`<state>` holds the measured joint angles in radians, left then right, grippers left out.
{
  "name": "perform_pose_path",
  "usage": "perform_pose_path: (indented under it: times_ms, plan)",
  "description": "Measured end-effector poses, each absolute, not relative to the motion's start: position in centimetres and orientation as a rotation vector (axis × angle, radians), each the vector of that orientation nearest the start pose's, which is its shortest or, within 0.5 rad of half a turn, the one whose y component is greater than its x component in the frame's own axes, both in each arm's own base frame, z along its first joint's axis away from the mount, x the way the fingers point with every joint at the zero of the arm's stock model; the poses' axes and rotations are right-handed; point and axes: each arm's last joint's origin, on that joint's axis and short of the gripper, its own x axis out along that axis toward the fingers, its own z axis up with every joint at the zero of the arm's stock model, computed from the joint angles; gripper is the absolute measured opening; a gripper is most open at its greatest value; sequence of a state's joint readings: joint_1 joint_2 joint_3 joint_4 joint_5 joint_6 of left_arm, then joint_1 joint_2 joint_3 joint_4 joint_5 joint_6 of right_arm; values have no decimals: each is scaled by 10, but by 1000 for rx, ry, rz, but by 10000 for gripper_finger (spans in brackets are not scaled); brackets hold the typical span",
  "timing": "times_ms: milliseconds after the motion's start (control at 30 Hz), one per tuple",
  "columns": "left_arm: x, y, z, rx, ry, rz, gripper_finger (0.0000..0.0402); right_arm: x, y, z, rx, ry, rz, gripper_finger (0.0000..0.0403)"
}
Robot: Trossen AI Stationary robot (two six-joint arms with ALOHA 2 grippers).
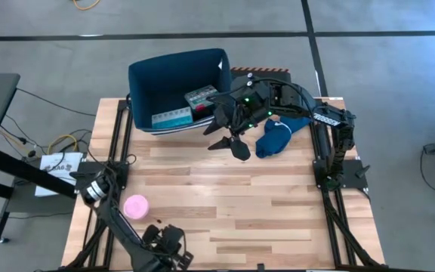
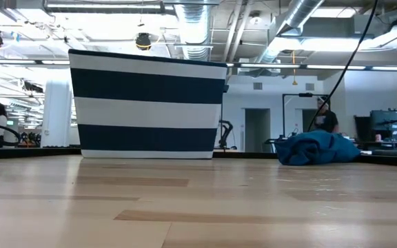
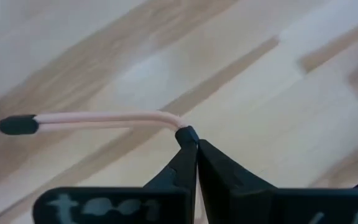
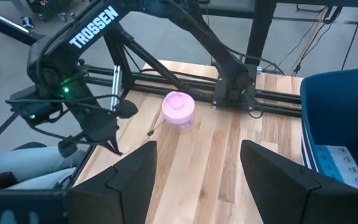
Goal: Pick & place medical supplies in basket/bin
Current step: Put the pink tumbler into the blue bin
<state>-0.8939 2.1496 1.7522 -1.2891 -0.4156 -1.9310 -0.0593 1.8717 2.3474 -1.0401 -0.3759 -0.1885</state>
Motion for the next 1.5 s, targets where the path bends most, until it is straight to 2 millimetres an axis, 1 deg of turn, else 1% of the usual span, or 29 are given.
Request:
perform_pose_path:
  times_ms: [167, 267, 333, 400, 467, 567, 633, 700, 833, 867, 933, 1000, 1067, 1167, 1200, 1300, 1367, 1433, 1500]
  plan:
    - [267, -299, 187, -578, 978, 887, 0, 368, -11, 469, -51, 542, 359, 225]
    - [272, -292, 188, -522, 844, 892, 0, 366, -11, 467, -75, 562, 369, 225]
    - [276, -285, 194, -455, 744, 907, 0, 365, -13, 467, -92, 566, 358, 225]
    - [280, -275, 204, -369, 682, 937, 0, 361, -16, 469, -91, 570, 348, 225]
    - [282, -265, 216, -290, 663, 977, 0, 354, -19, 475, -94, 549, 339, 225]
    - [295, -253, 232, -232, 593, 951, 0, 338, -23, 487, -96, 525, 322, 225]
    - [301, -239, 248, -170, 555, 937, 0, 327, -24, 495, -96, 514, 312, 225]
    - [306, -226, 264, -168, 503, 939, 0, 315, -25, 502, -86, 503, 302, 225]
    - [311, -203, 284, -97, 491, 946, 0, 290, -25, 514, -76, 495, 288, 225]
    - [311, -199, 288, -99, 508, 949, 0, 285, -24, 516, -76, 495, 288, 225]
    - [312, -193, 290, -86, 608, 940, 0, 277, -23, 518, -75, 511, 291, 225]
    - [313, -190, 287, -64, 777, 903, 0, 275, -23, 517, -74, 526, 294, 225]
    - [313, -189, 284, -80, 933, 859, 0, 273, -23, 514, -65, 563, 296, 225]
    - [314, -189, 279, -145, 1072, 810, 6, 275, -23, 509, -48, 599, 298, 225]
    - [315, -190, 278, -163, 1101, 789, 10, 276, -23, 507, -36, 619, 296, 225]
    - [319, -195, 276, -228, 1179, 686, 29, 287, -21, 500, -4, 646, 300, 225]
    - [326, -202, 273, -295, 1178, 612, 46, 293, -21, 495, 17, 672, 294, 225]
    - [333, -209, 266, -351, 1178, 531, 66, 297, -19, 493, 21, 679, 301, 225]
    - [339, -214, 255, -389, 1185, 443, 86, 302, -18, 489, 23, 698, 304, 225]
